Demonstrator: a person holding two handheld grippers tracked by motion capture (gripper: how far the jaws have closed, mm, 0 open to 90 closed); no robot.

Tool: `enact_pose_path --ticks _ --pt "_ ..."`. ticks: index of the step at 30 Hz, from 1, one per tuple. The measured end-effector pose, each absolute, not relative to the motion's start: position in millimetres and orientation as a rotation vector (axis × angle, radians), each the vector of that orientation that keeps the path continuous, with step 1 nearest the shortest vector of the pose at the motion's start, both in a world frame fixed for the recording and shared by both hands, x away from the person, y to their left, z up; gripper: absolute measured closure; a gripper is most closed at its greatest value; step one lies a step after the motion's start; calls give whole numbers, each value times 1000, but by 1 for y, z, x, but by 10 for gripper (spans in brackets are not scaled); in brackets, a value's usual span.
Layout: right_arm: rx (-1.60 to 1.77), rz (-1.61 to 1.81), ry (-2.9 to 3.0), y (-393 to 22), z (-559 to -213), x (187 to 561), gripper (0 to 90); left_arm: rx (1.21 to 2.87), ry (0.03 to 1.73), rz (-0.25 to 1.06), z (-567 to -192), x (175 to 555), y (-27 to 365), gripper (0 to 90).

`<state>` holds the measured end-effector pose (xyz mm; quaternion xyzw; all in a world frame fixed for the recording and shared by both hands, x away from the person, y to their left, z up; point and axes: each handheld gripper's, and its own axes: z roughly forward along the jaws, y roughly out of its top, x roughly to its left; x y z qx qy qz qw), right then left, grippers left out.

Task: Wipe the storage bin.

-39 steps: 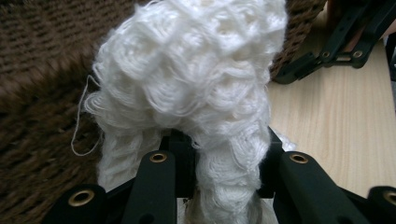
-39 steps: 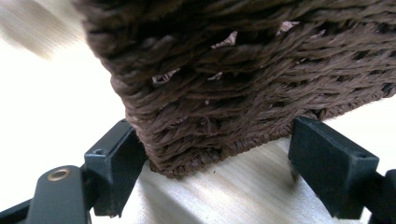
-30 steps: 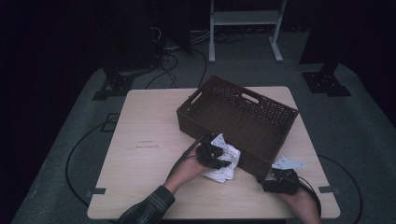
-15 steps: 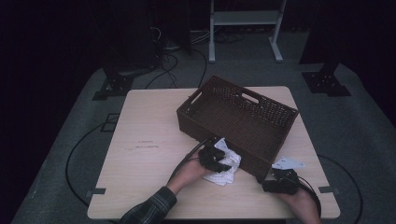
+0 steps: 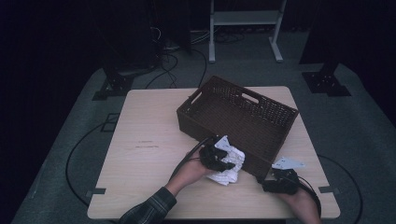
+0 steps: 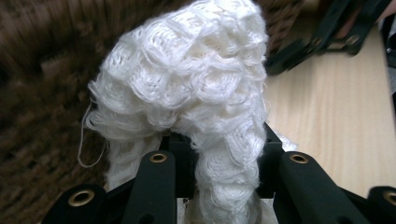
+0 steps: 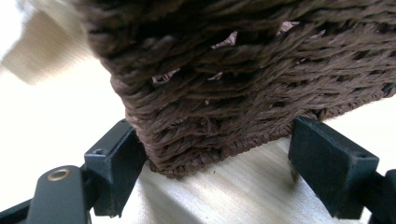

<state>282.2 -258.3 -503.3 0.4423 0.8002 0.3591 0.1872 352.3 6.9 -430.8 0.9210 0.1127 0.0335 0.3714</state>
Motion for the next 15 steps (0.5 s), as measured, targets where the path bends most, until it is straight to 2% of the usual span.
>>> enact_pose_path --ticks 9,15 --pt "1244 1011 2252 -258 -503 282 190 2302 252 122 -405 345 5 681" --pt "1244 1010 2253 -258 -503 282 189 2310 242 129 -403 345 -4 680"
